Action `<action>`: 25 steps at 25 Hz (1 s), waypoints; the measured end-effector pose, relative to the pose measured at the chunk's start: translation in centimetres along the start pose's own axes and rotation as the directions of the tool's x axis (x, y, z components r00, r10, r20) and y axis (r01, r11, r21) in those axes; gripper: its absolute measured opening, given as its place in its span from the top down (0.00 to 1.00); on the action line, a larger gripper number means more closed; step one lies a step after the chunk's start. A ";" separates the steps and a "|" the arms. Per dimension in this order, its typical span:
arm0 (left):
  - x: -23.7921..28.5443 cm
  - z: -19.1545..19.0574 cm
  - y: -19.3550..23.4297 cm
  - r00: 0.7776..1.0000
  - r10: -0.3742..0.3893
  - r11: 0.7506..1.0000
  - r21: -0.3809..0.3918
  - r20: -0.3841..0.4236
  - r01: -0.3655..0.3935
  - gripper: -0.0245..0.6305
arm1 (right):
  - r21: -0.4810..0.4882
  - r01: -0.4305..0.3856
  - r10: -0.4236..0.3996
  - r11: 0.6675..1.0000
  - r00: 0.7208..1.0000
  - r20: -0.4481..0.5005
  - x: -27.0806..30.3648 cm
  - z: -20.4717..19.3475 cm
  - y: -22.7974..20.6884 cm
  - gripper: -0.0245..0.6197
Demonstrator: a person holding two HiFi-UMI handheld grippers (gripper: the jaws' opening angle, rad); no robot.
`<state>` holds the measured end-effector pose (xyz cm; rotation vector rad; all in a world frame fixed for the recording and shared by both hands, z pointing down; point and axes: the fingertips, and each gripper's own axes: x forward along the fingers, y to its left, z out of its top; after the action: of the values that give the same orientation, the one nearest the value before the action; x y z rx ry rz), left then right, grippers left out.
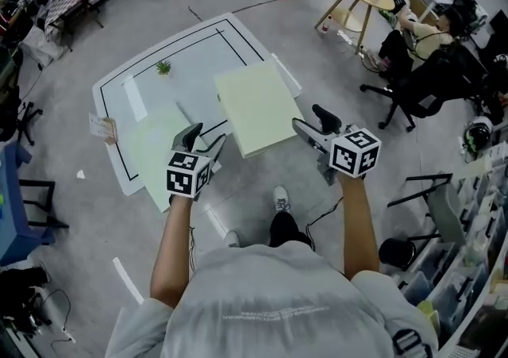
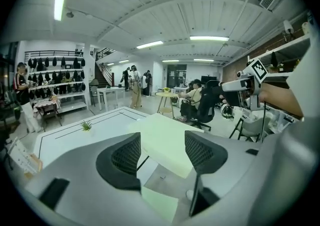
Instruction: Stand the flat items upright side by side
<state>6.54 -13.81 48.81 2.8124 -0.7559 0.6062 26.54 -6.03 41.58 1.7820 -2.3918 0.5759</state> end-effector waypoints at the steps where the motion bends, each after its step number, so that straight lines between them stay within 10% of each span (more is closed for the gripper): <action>1: 0.9 0.2 0.2 1.000 0.017 1.000 -0.005 -0.006 -0.017 0.52 | 0.004 -0.023 0.023 1.000 1.000 -0.013 0.7 0.0 -1.2 0.44; 10: 7.6 0.0 0.7 0.991 0.094 0.989 -0.105 -0.090 -0.104 0.52 | 0.119 -0.182 0.201 0.976 0.964 -0.173 7.4 -3.1 -10.8 0.43; 25: 14.4 -7.1 -0.1 0.938 0.120 0.941 -0.263 -0.326 -0.212 0.52 | 0.352 -0.313 0.444 0.882 0.802 -0.400 13.0 -14.0 -16.6 0.43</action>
<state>15.57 -18.25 61.30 2.3265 -0.9403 0.8542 36.20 -16.81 62.35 1.0317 -2.3894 1.2742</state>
